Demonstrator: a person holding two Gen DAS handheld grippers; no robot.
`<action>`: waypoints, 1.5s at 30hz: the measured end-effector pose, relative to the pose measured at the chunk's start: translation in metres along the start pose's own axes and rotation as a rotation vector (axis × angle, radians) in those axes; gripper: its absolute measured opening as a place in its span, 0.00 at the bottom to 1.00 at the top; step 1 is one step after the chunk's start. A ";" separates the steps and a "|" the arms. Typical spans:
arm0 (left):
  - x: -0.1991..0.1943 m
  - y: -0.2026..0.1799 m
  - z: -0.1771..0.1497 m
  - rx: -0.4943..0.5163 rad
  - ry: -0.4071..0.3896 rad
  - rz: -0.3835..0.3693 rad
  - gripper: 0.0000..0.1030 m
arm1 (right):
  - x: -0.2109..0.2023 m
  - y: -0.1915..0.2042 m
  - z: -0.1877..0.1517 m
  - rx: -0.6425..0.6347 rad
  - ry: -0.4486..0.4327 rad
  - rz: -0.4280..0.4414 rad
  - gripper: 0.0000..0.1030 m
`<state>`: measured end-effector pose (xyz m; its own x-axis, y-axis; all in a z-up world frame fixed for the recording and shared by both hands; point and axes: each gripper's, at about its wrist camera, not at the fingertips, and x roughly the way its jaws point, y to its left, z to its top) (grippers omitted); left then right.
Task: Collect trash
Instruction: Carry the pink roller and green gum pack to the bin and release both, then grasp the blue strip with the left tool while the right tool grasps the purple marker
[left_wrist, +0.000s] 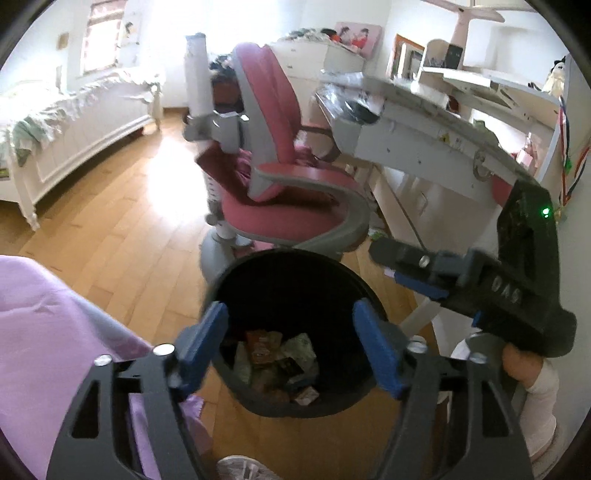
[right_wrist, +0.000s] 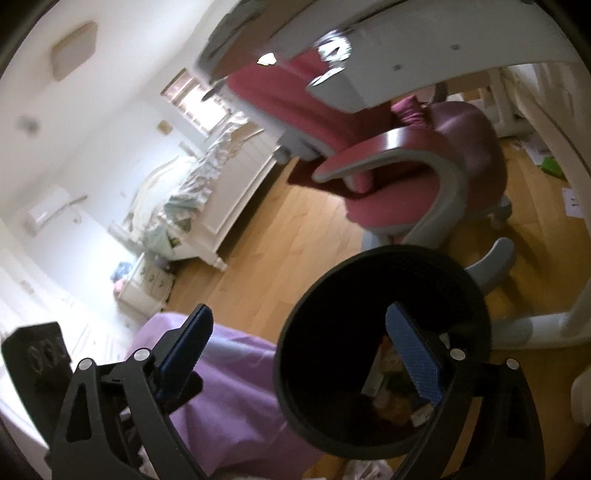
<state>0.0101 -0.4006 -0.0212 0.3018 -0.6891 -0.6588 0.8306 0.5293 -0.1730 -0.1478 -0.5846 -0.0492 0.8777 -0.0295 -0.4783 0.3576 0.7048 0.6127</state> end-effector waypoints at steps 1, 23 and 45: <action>-0.009 0.002 -0.001 0.000 -0.012 0.033 0.82 | 0.001 0.005 -0.001 -0.014 0.009 0.005 0.91; -0.176 0.139 -0.058 -0.191 -0.173 0.425 0.95 | 0.055 0.222 -0.066 -0.351 0.229 0.201 0.91; -0.178 0.404 -0.092 -0.328 0.009 0.612 0.76 | 0.197 0.395 -0.179 -0.622 0.595 0.315 0.74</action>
<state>0.2495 -0.0187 -0.0411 0.6659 -0.2151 -0.7144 0.3273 0.9447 0.0206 0.1092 -0.1850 -0.0143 0.5345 0.4768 -0.6978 -0.2580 0.8783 0.4026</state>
